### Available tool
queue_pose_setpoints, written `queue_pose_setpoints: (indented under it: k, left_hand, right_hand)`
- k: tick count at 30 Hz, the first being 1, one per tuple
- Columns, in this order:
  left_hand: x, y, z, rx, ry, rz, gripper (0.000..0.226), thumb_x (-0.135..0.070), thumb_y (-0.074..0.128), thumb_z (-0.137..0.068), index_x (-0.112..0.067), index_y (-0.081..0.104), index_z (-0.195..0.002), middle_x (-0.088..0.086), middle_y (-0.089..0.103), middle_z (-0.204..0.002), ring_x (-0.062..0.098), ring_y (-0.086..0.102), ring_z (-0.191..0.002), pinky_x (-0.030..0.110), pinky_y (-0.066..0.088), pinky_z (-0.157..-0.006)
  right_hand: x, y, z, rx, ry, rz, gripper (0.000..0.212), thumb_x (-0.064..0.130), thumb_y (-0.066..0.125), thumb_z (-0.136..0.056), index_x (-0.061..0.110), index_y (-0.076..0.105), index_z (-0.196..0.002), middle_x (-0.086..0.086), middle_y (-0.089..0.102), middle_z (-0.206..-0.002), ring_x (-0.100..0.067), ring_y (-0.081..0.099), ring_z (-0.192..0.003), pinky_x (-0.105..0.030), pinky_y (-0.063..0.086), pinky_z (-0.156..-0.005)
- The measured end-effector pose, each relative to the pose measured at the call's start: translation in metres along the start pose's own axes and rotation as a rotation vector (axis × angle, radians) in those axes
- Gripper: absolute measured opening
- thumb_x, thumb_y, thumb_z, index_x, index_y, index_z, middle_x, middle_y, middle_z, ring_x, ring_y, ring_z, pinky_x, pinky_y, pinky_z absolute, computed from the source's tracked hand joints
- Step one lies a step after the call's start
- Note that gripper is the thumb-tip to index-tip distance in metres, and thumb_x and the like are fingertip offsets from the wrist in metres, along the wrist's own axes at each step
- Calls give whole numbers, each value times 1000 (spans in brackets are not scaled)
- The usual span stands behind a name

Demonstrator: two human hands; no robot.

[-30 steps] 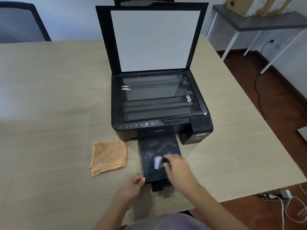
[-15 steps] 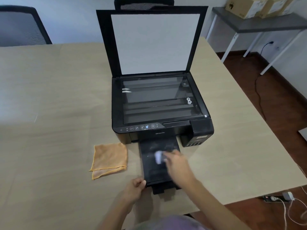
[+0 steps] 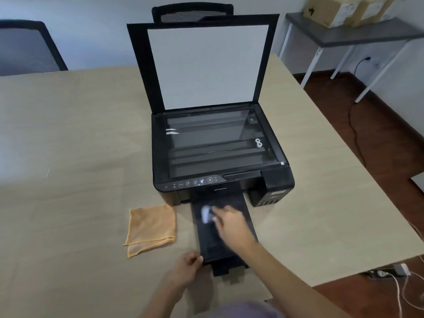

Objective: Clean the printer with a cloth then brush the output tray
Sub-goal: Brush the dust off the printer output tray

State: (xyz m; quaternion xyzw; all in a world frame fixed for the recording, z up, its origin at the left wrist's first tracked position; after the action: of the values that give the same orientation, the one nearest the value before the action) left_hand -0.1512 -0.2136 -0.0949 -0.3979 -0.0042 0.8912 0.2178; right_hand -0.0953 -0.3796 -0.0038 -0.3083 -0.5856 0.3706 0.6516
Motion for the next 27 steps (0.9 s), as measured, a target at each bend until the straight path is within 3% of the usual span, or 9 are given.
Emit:
queue_pose_setpoints:
  k: [2,3,5,8,12,17,20,24,27]
  left_hand:
    - [1,-1,-3,14,-5,-31,32,-14,50,-96,-17,57,-65,-13,51,-53,3,43,-56,15,32,-53]
    - [2,-2,-4,22,-4,-34,29,-16,51,-95,-12,61,-68,-12,54,-59,6,45,-61,19,34,-58]
    - [5,-3,-5,35,14,-5,28,-25,53,-92,-3,66,-80,-4,58,-70,11,49,-69,26,35,-68]
    - [6,-2,-3,41,9,7,27,-24,52,-93,-2,67,-88,-3,63,-76,10,54,-73,26,38,-70]
    - [5,0,-3,37,9,4,24,-17,51,-95,-1,67,-90,0,64,-78,10,57,-75,22,41,-69]
    - [-1,-1,-4,59,-9,-23,24,-15,47,-97,-13,63,-80,2,56,-75,11,48,-71,19,36,-62]
    - [0,0,-4,62,-2,-4,26,-13,47,-97,-12,65,-79,-2,58,-71,9,50,-70,14,36,-60]
    - [1,0,-3,56,10,-20,24,-14,46,-98,-11,66,-84,-2,60,-74,9,51,-71,14,37,-61]
    - [-1,1,-3,54,12,-14,27,-12,47,-97,-16,65,-78,-3,60,-72,11,52,-72,19,38,-64]
  right_hand:
    - [14,27,-9,162,-58,63,30,19,46,-95,16,59,-122,-17,60,-108,-36,61,-96,-40,52,-81]
    - [8,26,-15,150,-3,97,30,21,45,-96,16,58,-123,-16,60,-111,-35,61,-98,-39,51,-82]
    - [-18,8,-20,45,206,144,25,17,46,-95,15,63,-114,-15,64,-108,-33,64,-98,-37,50,-81]
    - [-53,-28,-17,-93,465,152,23,5,49,-89,16,70,-93,-14,68,-96,-32,66,-92,-35,48,-74]
    - [-29,-15,-30,-172,406,32,23,10,50,-88,22,69,-87,-9,67,-93,-27,67,-84,-28,44,-68]
    - [22,31,-39,135,132,-47,28,20,48,-93,13,66,-115,-16,67,-109,-33,62,-100,-35,49,-83]
    - [3,20,-43,-15,225,-11,25,17,49,-95,12,65,-112,-17,65,-103,-33,64,-95,-35,48,-76]
    - [11,21,-42,136,106,-41,27,20,52,-93,13,66,-114,-16,67,-104,-33,64,-95,-36,52,-80]
    - [12,16,-47,72,158,-70,26,18,53,-92,14,68,-113,-14,70,-101,-30,65,-95,-32,51,-80]
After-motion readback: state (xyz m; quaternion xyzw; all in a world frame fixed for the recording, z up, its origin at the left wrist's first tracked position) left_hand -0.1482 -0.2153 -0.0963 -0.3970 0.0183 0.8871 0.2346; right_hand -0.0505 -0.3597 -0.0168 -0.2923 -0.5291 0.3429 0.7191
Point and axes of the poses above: each hand's wrist, its own z-axis away from the middle knuckle, its own y-axis out of the palm, x = y × z, the point moved 2 cm from there along -z, towards the middle knuckle
